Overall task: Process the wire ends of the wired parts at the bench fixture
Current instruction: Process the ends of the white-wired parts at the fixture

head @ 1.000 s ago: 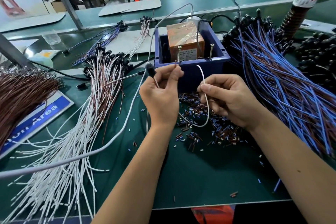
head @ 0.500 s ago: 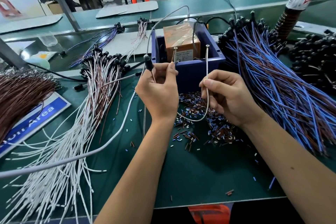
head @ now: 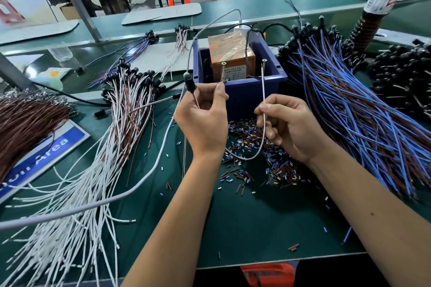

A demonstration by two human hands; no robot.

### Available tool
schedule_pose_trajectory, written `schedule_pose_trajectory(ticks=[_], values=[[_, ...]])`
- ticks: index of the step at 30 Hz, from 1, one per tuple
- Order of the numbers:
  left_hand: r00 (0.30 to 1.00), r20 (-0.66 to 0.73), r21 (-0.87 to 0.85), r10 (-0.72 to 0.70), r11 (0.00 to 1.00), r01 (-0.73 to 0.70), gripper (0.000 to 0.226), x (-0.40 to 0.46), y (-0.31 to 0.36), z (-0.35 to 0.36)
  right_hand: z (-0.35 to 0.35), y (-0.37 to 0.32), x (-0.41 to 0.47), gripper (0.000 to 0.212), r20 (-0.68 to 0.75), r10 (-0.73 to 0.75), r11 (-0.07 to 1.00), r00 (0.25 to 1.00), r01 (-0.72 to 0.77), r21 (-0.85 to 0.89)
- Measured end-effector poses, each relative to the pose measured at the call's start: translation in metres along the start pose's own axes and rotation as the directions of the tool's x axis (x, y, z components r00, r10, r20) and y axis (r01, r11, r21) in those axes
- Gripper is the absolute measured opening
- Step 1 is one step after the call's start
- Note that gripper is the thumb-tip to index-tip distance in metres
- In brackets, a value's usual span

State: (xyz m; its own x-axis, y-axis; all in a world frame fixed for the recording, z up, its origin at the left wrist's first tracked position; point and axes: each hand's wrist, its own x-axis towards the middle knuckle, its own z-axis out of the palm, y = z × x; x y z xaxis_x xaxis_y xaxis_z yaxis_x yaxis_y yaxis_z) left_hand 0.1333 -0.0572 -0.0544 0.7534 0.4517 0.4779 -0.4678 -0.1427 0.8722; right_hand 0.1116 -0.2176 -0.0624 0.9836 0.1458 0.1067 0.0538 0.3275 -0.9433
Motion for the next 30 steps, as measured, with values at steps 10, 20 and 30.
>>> schedule_pose_trajectory(ticks=[10,20,30], values=[[1.000,0.008,-0.010,0.010,1.000,-0.010,0.010,-0.002,0.003,-0.003,0.001,0.002,0.001,0.020,0.004,0.065,0.998,0.998,-0.065,0.025],[0.998,-0.065,-0.021,0.005,1.000,-0.006,0.011,-0.006,0.012,-0.004,0.001,0.002,-0.001,0.017,0.072,0.033,0.999,0.997,-0.035,0.027],[0.978,0.198,-0.192,-0.065,0.976,0.103,0.012,-0.036,0.066,0.062,-0.029,-0.045,-0.021,0.023,-0.049,-0.191,0.973,0.980,0.195,0.123]])
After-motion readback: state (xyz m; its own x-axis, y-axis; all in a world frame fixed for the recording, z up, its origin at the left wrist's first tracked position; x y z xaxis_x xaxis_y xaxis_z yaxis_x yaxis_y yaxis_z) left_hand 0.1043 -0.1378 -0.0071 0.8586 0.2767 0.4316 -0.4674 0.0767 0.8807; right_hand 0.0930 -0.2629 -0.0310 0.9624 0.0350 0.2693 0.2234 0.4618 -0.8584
